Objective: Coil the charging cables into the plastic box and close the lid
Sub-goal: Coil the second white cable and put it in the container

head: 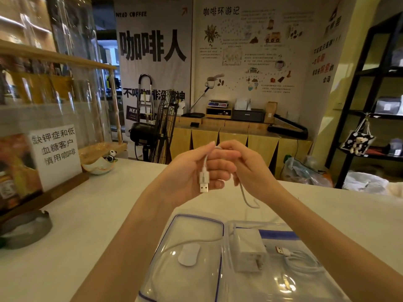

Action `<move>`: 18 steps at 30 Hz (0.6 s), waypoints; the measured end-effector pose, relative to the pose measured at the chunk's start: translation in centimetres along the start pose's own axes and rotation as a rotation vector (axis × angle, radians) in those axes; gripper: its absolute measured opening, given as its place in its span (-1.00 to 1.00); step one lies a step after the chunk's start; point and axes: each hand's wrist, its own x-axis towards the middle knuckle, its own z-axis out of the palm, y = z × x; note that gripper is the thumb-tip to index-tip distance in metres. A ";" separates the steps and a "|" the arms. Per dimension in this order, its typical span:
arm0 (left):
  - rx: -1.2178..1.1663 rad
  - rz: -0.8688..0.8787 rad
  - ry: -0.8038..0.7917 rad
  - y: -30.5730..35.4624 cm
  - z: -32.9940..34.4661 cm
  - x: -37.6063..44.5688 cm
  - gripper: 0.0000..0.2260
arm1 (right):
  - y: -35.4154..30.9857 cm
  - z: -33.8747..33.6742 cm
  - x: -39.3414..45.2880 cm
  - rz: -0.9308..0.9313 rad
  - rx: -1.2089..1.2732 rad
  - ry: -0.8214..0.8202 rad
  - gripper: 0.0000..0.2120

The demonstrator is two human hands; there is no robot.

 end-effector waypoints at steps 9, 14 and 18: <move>-0.051 0.037 -0.073 0.2 0.7 -0.3 -0.72 | -2.1 -1.3 0.4 0.017 0.210 -0.037 -0.75; -0.163 0.006 -0.151 0.4 1.1 -0.6 -0.71 | -2.6 -1.8 0.4 0.030 0.263 -0.095 -0.85; -0.188 0.077 -0.106 0.3 1.7 -0.6 -0.70 | -2.0 -1.0 0.4 0.148 0.292 -0.087 -0.81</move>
